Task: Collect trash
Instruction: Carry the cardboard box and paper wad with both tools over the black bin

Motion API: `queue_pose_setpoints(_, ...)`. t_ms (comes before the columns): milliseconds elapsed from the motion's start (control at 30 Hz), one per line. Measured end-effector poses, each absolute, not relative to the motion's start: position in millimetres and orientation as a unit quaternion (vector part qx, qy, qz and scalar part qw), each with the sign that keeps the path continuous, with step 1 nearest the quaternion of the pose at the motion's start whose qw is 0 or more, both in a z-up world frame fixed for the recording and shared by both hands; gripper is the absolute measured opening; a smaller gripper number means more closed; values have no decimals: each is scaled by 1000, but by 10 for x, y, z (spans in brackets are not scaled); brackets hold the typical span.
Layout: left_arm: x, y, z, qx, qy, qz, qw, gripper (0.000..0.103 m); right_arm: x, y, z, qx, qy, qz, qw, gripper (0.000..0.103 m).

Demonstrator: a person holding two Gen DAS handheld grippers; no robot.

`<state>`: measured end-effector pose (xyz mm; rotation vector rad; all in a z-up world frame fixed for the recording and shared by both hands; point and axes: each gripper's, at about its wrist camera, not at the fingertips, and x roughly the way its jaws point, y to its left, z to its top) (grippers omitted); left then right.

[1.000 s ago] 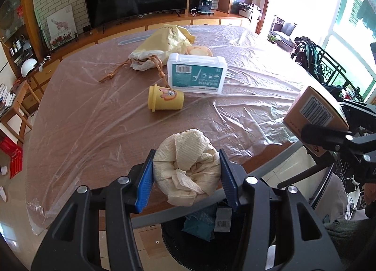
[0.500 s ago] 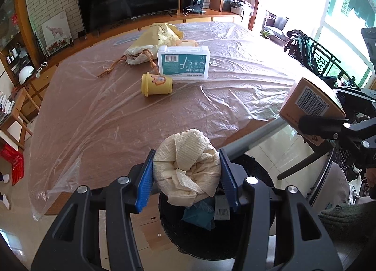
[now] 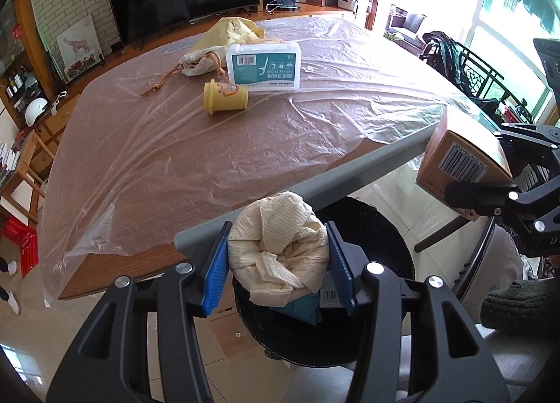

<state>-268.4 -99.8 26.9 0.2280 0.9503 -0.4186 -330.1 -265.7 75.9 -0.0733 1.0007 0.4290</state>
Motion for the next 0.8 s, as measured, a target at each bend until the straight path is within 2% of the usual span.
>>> queue_pose_setpoints(800, -2857, -1050, -99, 157, 500, -234, 819, 52, -3405, -2473, 338, -69, 527, 229, 815, 58)
